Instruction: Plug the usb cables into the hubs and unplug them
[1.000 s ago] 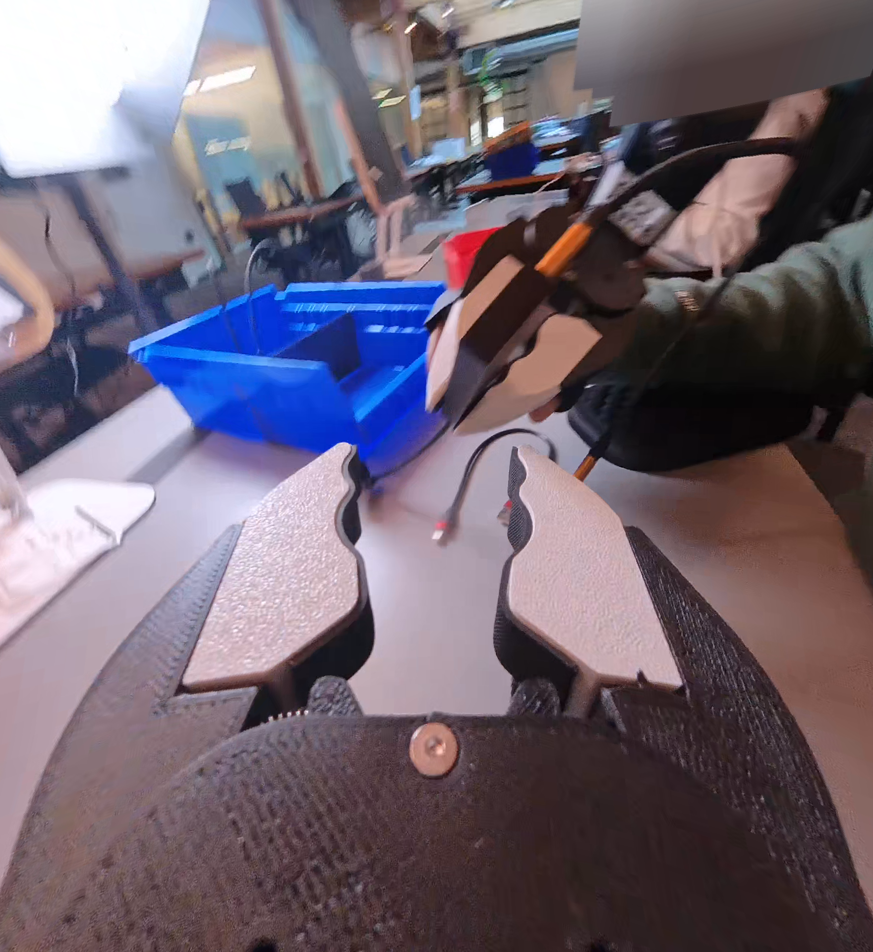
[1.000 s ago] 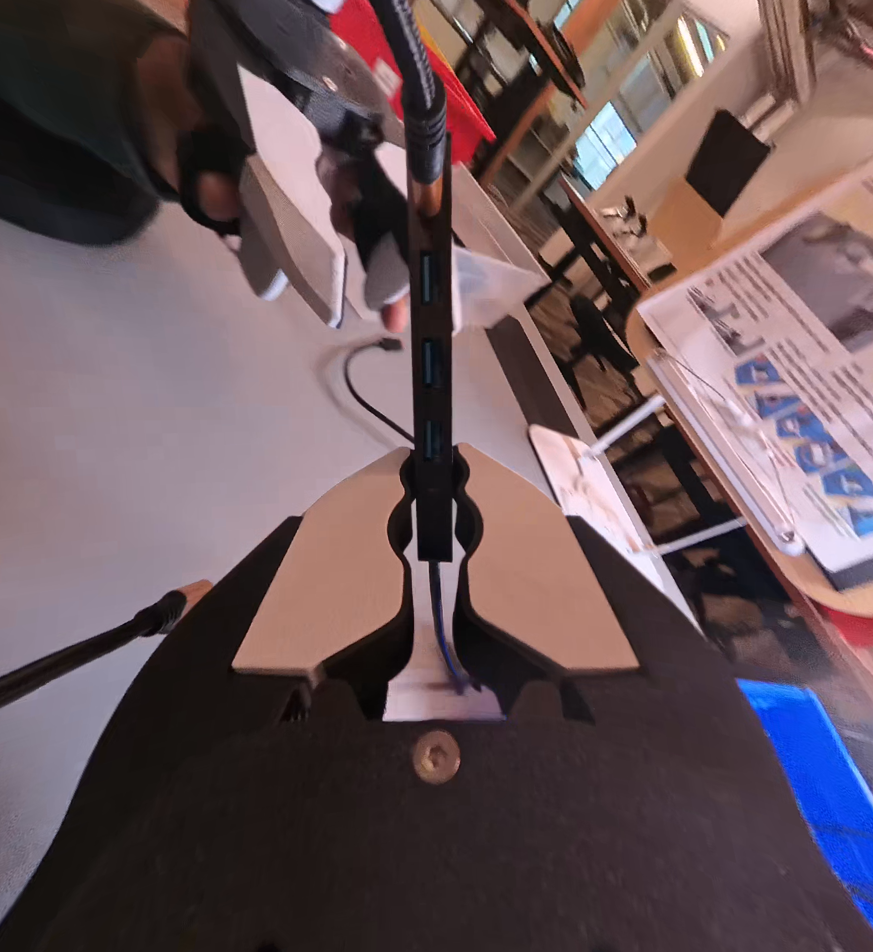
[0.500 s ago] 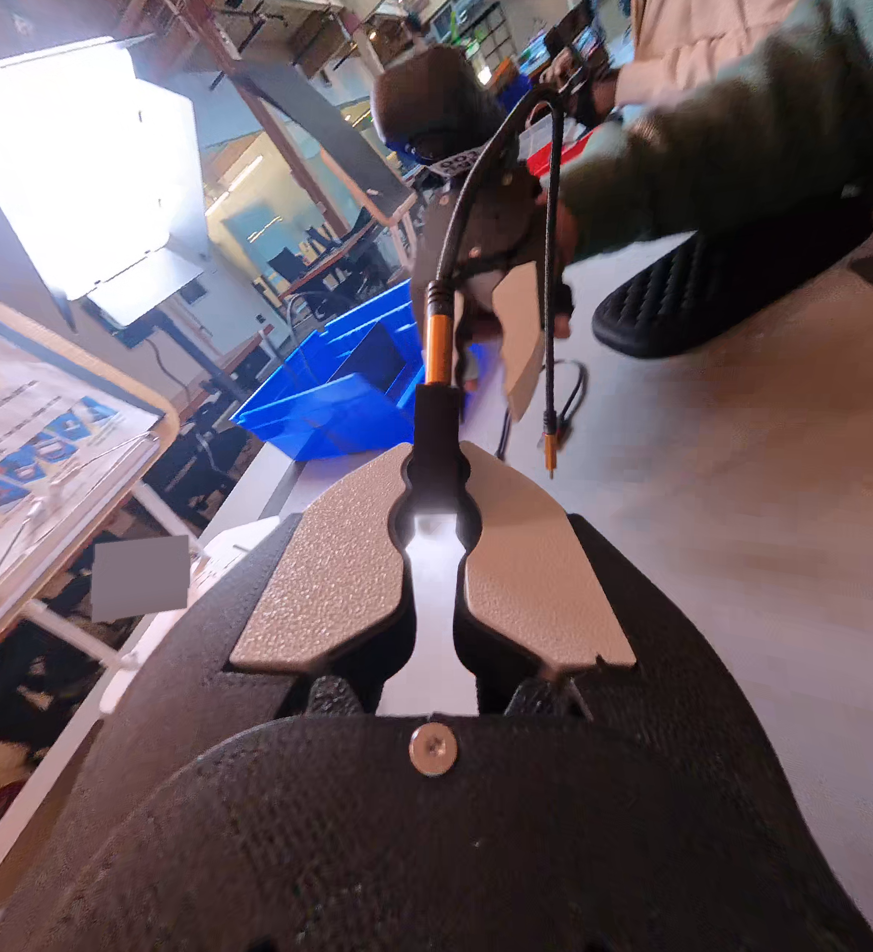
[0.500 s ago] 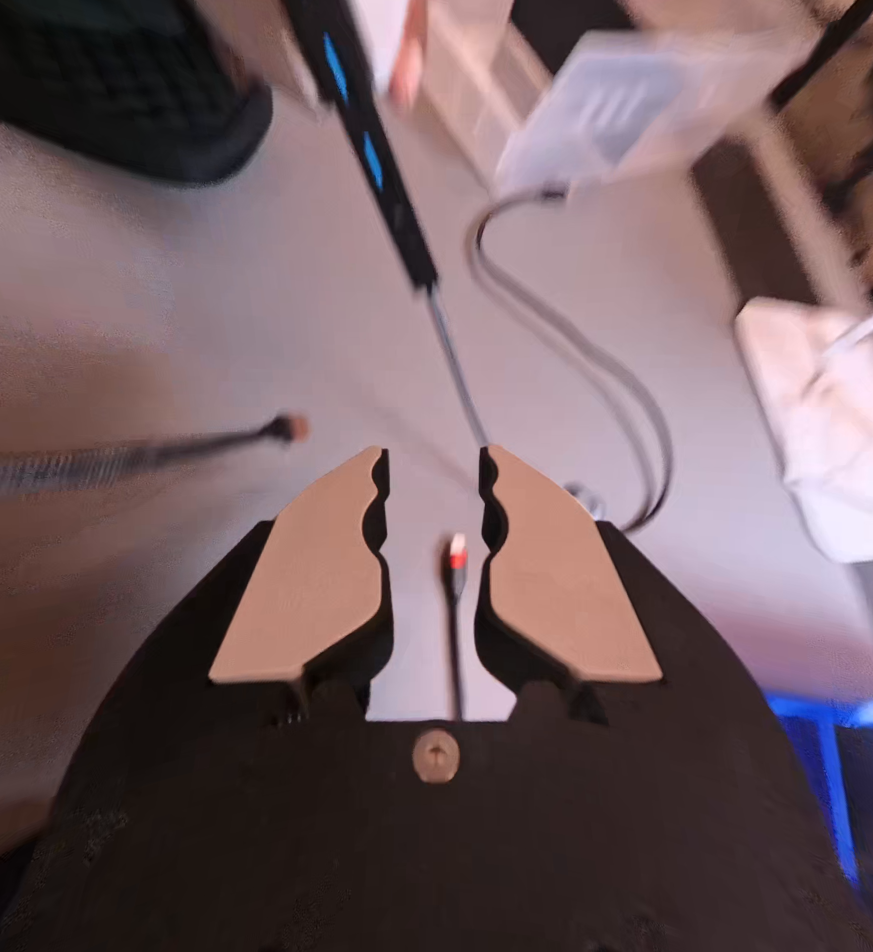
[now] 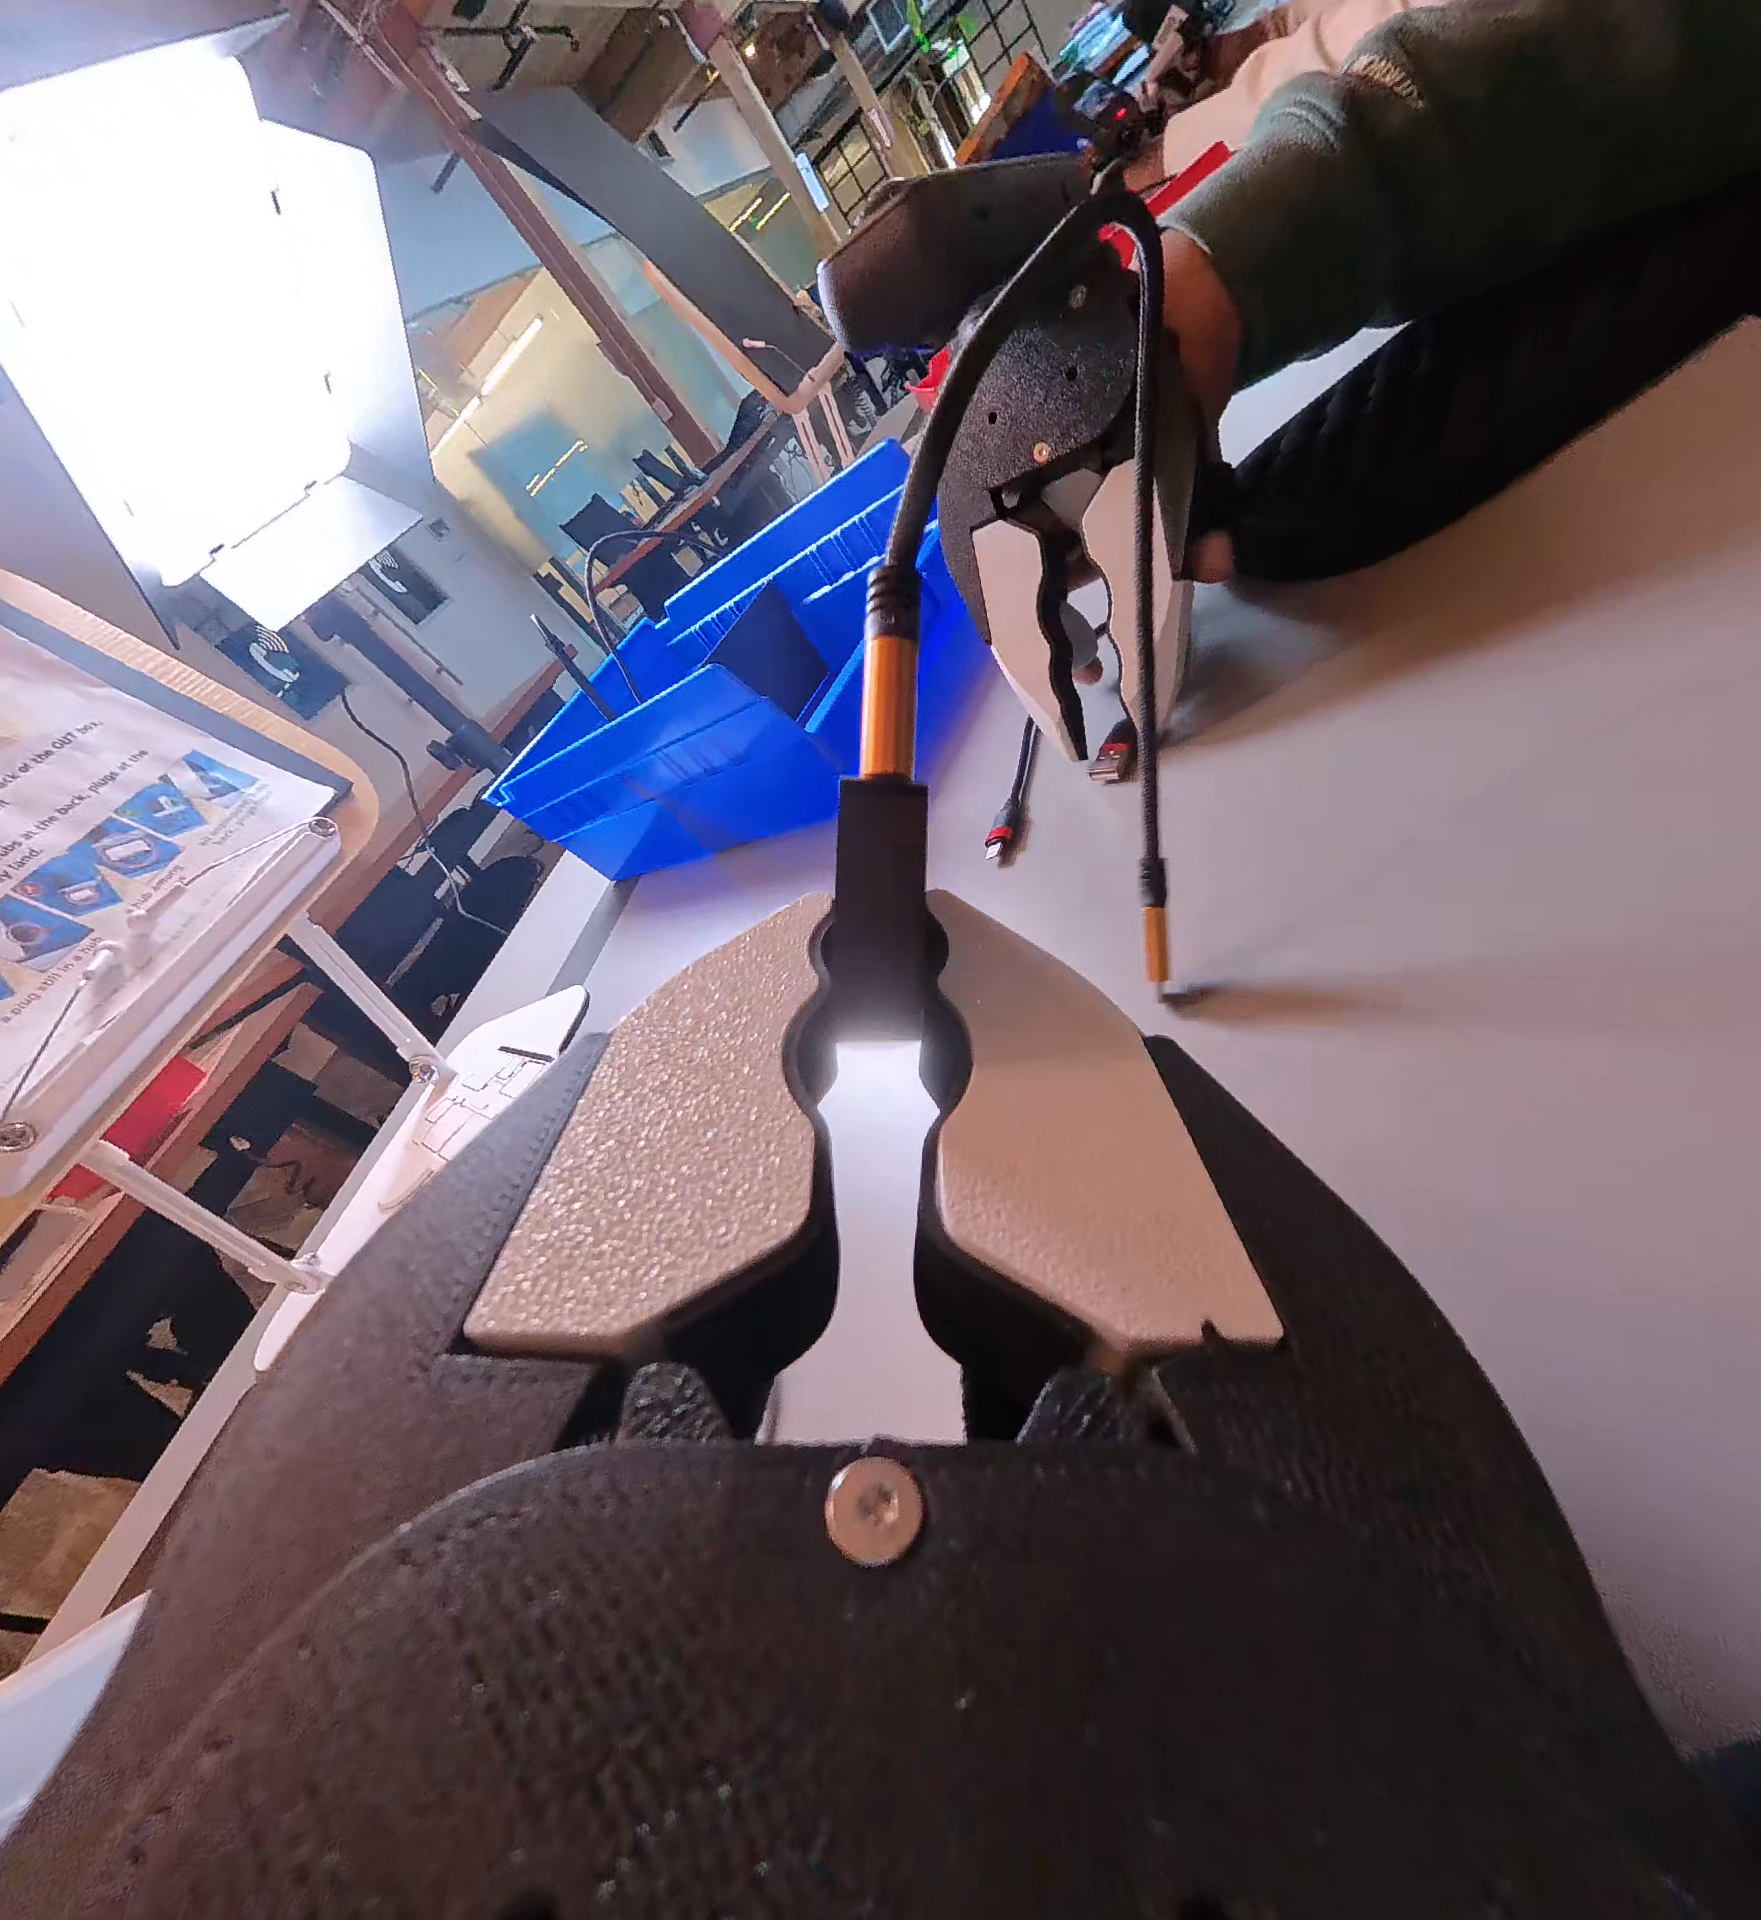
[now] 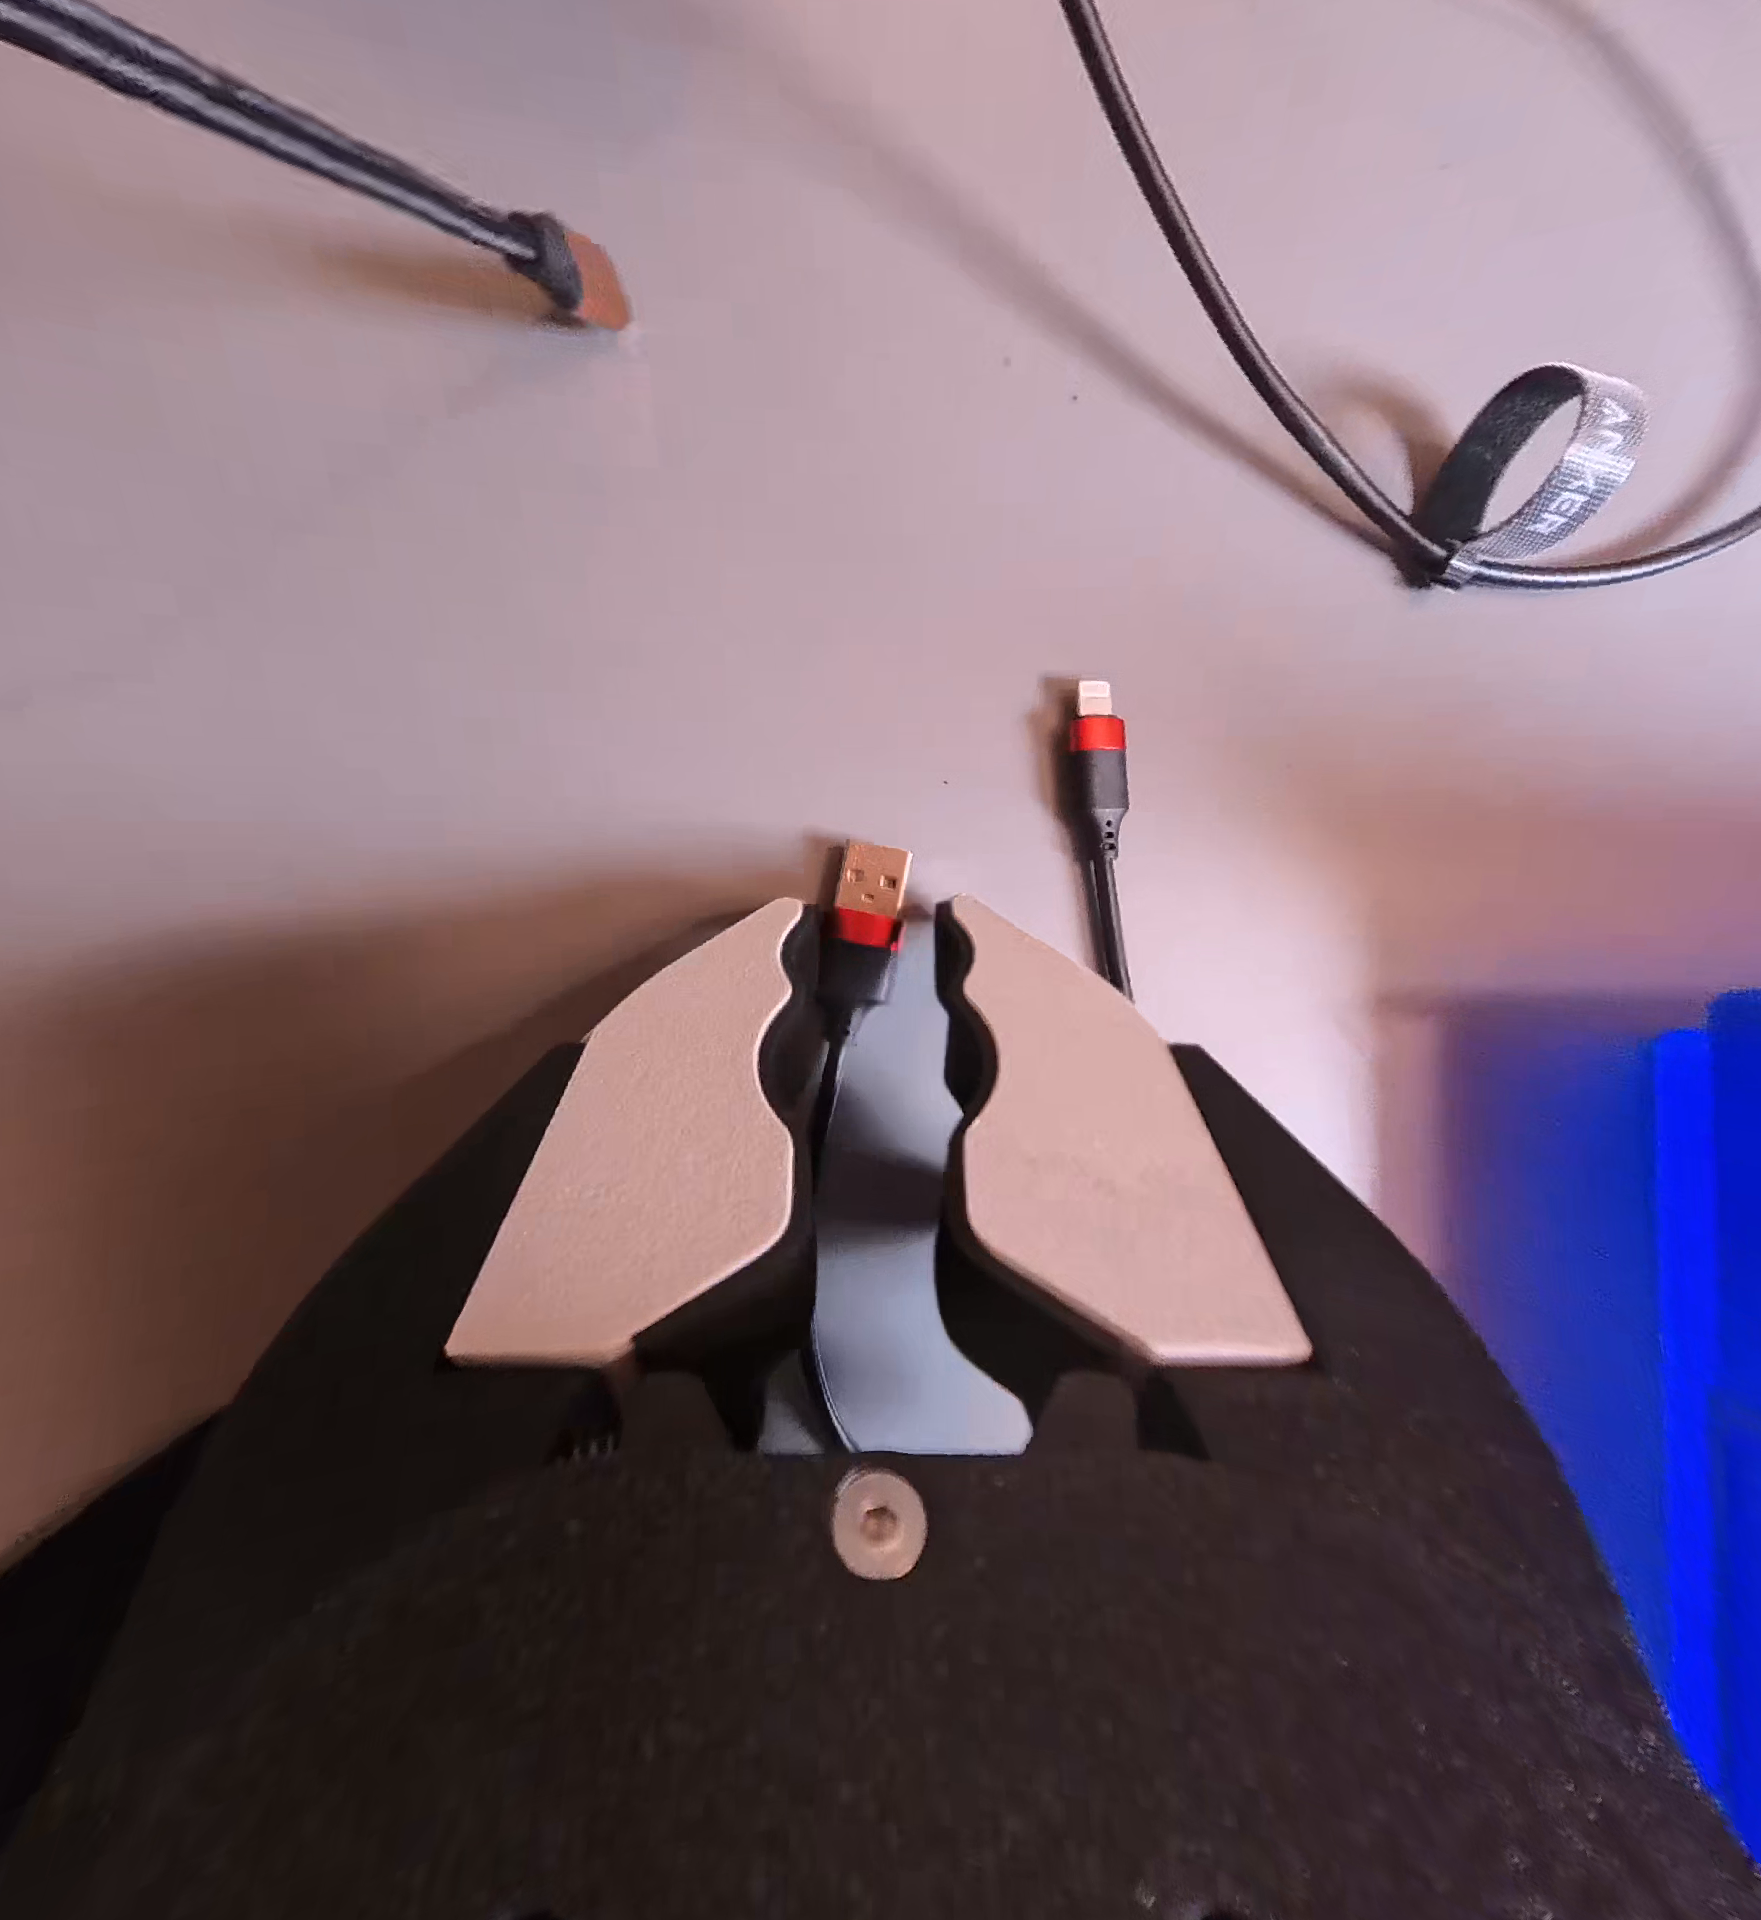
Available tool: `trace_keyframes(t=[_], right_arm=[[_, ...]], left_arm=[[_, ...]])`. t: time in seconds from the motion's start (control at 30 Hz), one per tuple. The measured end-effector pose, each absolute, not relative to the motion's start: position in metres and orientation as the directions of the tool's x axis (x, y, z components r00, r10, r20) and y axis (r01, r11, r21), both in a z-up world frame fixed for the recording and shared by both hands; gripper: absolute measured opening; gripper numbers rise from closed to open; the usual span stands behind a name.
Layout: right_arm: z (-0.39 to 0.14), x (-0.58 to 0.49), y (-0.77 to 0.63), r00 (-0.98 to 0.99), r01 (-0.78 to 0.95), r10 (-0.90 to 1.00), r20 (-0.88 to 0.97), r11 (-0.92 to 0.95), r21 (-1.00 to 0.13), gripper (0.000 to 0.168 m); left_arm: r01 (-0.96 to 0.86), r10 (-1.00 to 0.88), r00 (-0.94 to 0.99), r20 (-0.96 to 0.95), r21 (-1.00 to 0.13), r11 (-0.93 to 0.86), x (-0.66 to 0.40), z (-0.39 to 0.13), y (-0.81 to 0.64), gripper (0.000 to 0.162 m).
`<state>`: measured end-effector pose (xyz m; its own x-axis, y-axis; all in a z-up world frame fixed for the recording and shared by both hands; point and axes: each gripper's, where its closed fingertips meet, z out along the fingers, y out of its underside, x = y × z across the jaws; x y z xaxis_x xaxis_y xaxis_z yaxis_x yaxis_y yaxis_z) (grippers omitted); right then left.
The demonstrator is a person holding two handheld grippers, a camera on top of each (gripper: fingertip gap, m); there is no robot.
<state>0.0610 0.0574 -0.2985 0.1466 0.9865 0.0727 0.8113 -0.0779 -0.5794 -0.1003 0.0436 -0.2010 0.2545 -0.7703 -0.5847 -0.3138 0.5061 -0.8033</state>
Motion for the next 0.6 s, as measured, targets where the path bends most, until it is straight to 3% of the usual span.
trace_keyframes(t=[0.2, 0.4, 0.6], right_arm=[[-0.300, 0.066, 0.055, 0.189, 0.791, 0.982, -0.022, -0.166, -0.589, 0.016], [-0.297, 0.061, 0.056, 0.151, 0.793, 0.986, 0.068, -0.080, -0.604, 0.016], [-0.263, 0.043, 0.058, 0.162, 0.658, 0.983, 0.083, -0.045, -0.752, 0.016]], left_arm=[[-0.284, -0.789, 0.280, -0.546, -0.833, 0.476, -0.104, -0.200, 0.048, 0.011], [-0.246, -0.763, 0.309, -0.567, -0.823, 0.512, -0.104, -0.188, 0.044, 0.011], [-0.270, -0.717, 0.314, -0.622, -0.783, 0.561, -0.100, -0.183, 0.039, 0.012]])
